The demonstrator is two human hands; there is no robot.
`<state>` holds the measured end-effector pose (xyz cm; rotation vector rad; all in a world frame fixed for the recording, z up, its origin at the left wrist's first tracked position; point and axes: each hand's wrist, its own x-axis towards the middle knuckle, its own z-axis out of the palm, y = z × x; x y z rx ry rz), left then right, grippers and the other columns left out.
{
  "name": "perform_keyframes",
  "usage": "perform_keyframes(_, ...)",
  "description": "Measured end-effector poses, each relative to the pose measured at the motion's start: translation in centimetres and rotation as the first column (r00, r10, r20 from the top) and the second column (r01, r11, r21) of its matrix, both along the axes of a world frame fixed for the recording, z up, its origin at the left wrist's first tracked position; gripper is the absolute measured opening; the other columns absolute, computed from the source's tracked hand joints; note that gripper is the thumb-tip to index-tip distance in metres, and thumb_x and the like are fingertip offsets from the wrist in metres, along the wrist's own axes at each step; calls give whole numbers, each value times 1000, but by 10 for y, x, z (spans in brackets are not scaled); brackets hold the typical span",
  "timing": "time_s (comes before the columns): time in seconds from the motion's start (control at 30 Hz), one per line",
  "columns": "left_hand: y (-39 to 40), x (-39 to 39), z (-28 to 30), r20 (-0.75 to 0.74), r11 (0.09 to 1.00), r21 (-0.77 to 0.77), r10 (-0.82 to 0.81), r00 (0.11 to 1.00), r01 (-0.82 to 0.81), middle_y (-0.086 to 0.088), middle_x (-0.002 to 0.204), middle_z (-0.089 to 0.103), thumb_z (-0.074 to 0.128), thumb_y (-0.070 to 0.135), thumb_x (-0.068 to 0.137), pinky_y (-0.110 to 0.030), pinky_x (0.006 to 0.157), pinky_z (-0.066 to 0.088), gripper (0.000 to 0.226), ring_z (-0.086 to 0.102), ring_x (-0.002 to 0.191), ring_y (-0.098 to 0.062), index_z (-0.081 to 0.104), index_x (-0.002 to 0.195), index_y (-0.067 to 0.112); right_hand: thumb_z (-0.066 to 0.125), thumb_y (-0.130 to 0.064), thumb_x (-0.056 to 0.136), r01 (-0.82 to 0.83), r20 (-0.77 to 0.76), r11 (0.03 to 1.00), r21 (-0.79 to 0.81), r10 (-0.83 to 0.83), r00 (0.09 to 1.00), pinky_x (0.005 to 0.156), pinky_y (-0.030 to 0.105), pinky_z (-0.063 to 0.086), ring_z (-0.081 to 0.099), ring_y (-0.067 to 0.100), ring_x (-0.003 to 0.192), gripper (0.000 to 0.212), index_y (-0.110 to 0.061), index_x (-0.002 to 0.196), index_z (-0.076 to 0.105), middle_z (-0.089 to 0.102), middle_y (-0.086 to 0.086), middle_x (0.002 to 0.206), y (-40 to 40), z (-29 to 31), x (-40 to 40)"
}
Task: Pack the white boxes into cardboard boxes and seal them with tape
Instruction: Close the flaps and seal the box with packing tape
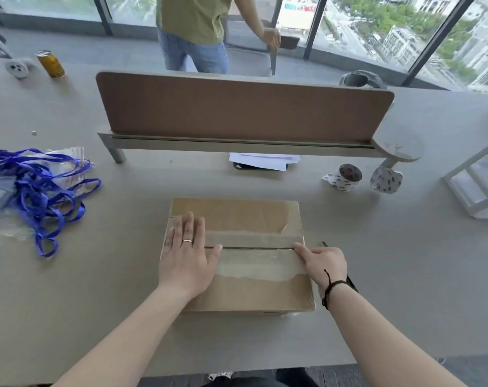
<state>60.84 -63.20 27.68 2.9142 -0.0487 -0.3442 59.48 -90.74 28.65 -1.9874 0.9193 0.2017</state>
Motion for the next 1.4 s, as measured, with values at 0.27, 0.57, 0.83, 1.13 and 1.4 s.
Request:
perform_keyframes(0.27, 2, -18, 12, -130, 931, 20, -358, 925, 364, 9, 160, -33, -2, 70, 95, -49, 121, -19, 63, -36, 146, -19, -19, 152, 50, 61, -29, 92, -221, 13, 767, -603, 286, 958, 86, 42, 48, 60, 31, 106, 24, -20, 112, 72, 66, 4, 115, 35, 4, -15)
perform_keyframes(0.57, 1, -25, 21, -69, 901, -61, -433, 899, 430, 23, 159, -16, -18, 64, 80, -40, 124, -12, 77, -17, 151, -7, 2, 154, 53, 31, -44, 100, -625, -13, 433, -650, 816, 578, 120, 33, 13, 43, 14, 144, 52, -30, 139, 61, 49, -16, 152, 81, -23, -32)
perform_keyframes(0.83, 40, -31, 9, -29, 966, -53, -257, 966, 255, 30, 159, -12, 2, 65, 95, -32, 121, -14, 61, -18, 151, -2, 5, 155, 52, -3, -71, 90, -674, -110, 472, -568, 768, 631, 127, 32, 2, 12, 1, 154, 77, -48, 149, 41, 15, -33, 156, 47, -13, -31)
perform_keyframes(1.13, 57, -44, 5, -58, 978, -70, -199, 978, 195, 27, 159, -26, -8, 79, 83, -33, 123, -15, 75, -39, 143, -5, -8, 153, 53, 35, -43, 107, -597, -64, 627, -499, 661, 748, 127, 29, 3, -1, -8, 147, 43, -45, 150, 40, 10, -34, 155, 27, -11, -44)
perform_keyframes(1.4, 57, -55, 3, -54, 957, -290, -44, 998, 27, 26, 161, -21, 27, 78, 89, -30, 125, -1, 84, -28, 146, 4, -15, 155, 45, 61, -46, 97, -411, 148, 866, -284, 463, 874, 122, 32, 22, 13, 3, 153, 55, -41, 148, 42, 14, -21, 165, 30, -10, -55)
